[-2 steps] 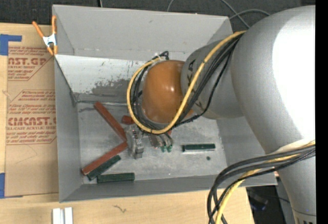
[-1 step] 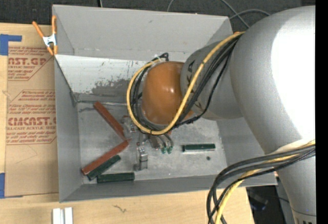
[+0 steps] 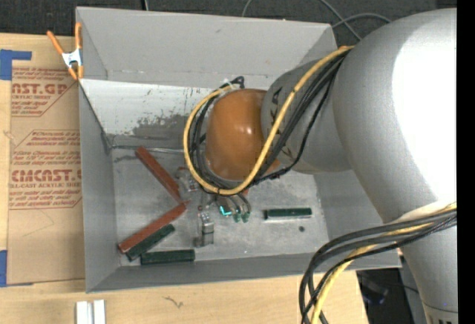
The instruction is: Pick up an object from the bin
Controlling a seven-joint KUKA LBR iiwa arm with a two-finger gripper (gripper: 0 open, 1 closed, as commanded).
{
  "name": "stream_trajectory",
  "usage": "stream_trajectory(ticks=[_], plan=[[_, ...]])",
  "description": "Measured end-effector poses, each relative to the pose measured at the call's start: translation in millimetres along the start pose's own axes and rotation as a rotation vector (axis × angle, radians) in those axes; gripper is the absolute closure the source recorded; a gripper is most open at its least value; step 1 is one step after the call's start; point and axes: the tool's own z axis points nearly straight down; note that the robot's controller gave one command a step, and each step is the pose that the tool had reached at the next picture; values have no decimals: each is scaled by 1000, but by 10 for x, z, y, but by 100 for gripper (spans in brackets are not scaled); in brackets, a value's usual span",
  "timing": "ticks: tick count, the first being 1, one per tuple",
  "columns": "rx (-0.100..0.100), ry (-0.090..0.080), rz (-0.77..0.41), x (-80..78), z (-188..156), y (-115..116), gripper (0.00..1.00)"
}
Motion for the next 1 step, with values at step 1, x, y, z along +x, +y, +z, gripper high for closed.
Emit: stream_trajectory(ticks=[1], plan=[[0,0,0,0,0,0,0]])
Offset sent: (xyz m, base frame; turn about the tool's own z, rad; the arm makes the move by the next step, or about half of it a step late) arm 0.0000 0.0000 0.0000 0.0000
